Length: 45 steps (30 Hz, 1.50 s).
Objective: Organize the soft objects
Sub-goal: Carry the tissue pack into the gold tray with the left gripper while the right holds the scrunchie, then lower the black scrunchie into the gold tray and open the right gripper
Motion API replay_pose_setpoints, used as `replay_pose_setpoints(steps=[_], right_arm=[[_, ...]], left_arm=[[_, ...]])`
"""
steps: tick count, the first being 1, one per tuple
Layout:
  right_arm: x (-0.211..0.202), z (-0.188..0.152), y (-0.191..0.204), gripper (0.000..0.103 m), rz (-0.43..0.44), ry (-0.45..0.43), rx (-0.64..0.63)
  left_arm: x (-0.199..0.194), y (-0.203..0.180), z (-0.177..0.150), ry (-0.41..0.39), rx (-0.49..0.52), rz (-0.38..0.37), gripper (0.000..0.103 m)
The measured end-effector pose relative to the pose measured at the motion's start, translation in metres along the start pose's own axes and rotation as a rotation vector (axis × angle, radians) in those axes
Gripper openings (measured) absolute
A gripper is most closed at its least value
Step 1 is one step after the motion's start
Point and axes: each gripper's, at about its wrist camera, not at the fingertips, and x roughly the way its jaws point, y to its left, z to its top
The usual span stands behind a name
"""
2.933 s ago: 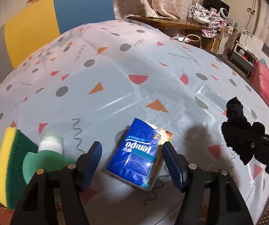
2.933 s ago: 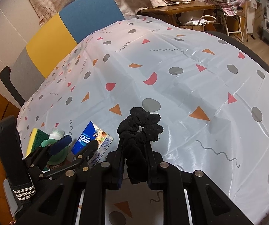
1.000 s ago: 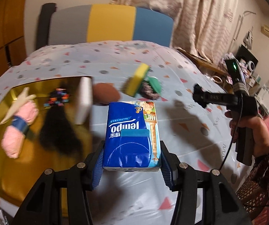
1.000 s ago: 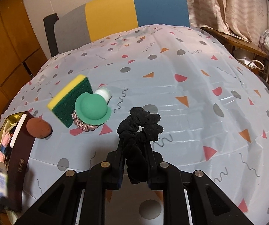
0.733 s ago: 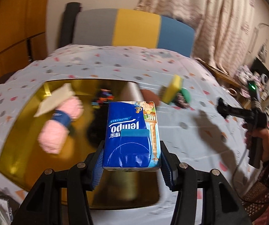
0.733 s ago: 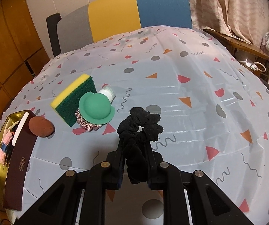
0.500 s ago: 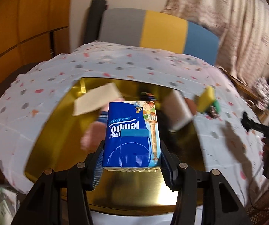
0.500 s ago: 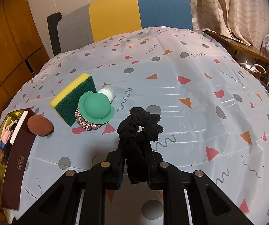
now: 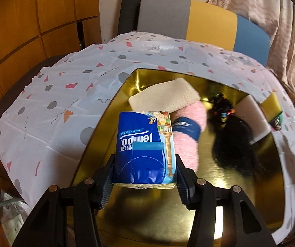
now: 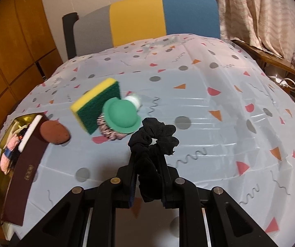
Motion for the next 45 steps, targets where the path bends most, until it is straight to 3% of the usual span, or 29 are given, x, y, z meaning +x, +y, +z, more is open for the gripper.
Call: replay_pose_setpoints(steps=[5,9,15,24,34,45], right_arm=[[-0.008,-0.008,0.025,0.019,0.043,-0.023,-0.068],[-0.012,-0.016,0.047,0.019,0.073,-0.038,-0.132],[-0.019,-0.034,0.071,0.019,0.15,-0.016,-0.106],[-0.039,-0.044,0.125,0.019,0.268,-0.017,-0.103],[-0.047,-0.039,0.226,0.019,0.4,-0.015,-0.248],[-0.007,-0.039,0.295,0.019,0.397,0.092,-0.295]], left_arm=[[0.002,0.009,0.002,0.006,-0.046,0.016,0.056],[-0.006,0.015,0.001,-0.016,-0.081,-0.016,0.061],[-0.028,0.01,-0.006,-0.055,-0.104,-0.112,0.061],[-0.039,-0.021,-0.022,-0.002,-0.041,-0.21,0.061],[-0.044,-0.006,-0.026,0.02,-0.108,-0.213,0.061],[-0.045,0.014,-0.02,0.009,-0.171,-0.202,0.061]])
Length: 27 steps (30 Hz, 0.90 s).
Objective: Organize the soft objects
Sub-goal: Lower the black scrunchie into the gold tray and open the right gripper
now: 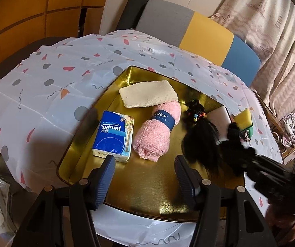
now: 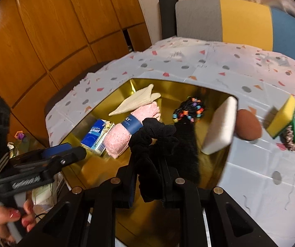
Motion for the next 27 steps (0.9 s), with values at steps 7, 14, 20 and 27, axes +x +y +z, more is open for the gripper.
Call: replay_pose_setpoints(steps=[7,14,20,27], right_arm=[[0.042,0.012,0.011,0.026,0.014,0.04,0.021],[0.042,0.007,0.015,0.043,-0.01,0.011,0.009],[0.007,0.0,0.006,0.047,-0.037,-0.069,0.004],[-0.036,-0.019,-0.022,0.054,-0.107,-0.13,0.033]], left_arm=[[-0.001,-0.003,0.0,0.001,0.003,-0.017,0.06],[0.002,-0.002,-0.002,0.014,-0.006,-0.026,0.06],[0.004,-0.007,-0.006,0.023,-0.002,-0.043,0.06],[-0.001,-0.027,-0.012,0.002,0.067,-0.092,0.061]])
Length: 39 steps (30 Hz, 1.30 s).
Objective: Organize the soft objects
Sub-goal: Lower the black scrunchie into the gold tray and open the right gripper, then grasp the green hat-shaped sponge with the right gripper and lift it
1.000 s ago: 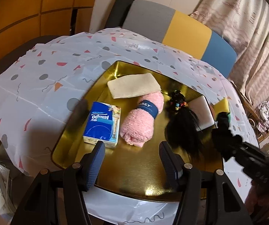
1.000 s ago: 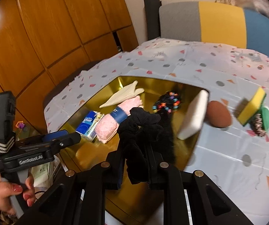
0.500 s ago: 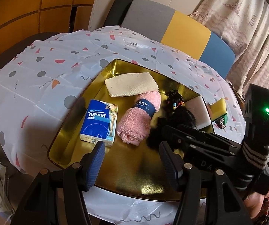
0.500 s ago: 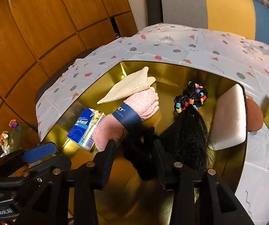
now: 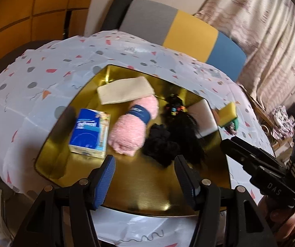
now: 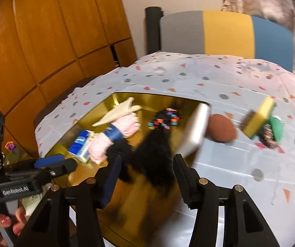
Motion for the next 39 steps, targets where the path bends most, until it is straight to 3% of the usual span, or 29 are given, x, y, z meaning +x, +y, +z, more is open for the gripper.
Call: replay_pose_setpoints(steps=[13,23,27,28,32,39], right_arm=[[-0.019,-0.045,-0.079,0.054,-0.15,0.107,0.075],[-0.017,-0.065,-0.135,0.054,-0.217,0.198,0.177],[-0.02,-0.052,-0.157,0.058,-0.256,0.167,0.173],[-0.021,-0.045,-0.167,0.062,-0.268,0.149,0.185],[-0.017,-0.016,-0.2,0.063,-0.274,0.09,0.262],[0.027,0.041,-0.251,0.063,-0.338,0.064,0.365]], left_arm=[[-0.001,-0.057,-0.023,0.022,0.17,-0.077,0.061],[0.005,-0.108,-0.042,0.051,0.256,-0.132,0.061],[0.009,-0.125,-0.043,0.055,0.267,-0.15,0.061],[0.01,-0.129,-0.043,0.056,0.27,-0.15,0.061],[0.013,-0.145,-0.043,0.059,0.28,-0.159,0.061],[0.014,-0.153,-0.043,0.067,0.289,-0.151,0.061]])
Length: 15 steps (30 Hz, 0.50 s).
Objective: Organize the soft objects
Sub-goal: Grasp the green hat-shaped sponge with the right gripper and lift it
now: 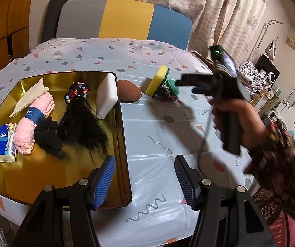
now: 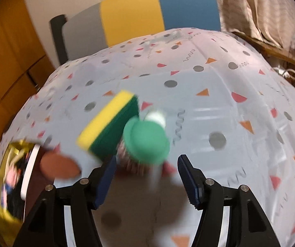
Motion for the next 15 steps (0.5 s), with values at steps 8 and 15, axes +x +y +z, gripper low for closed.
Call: replay_pose_setpoints(steps=[8,15], right_arm=[[0.05,0.022,-0.007,0.065,0.011,0.077,0.04],[0.018,0.014,-0.05,0.072,-0.064,0.031,0.01]], left_arm=[[0.004,0.006,0.003,0.016,-0.027,0.015,0.061],[0.013,-0.003,0.006,0.031,-0.021,-0.008,0.061]])
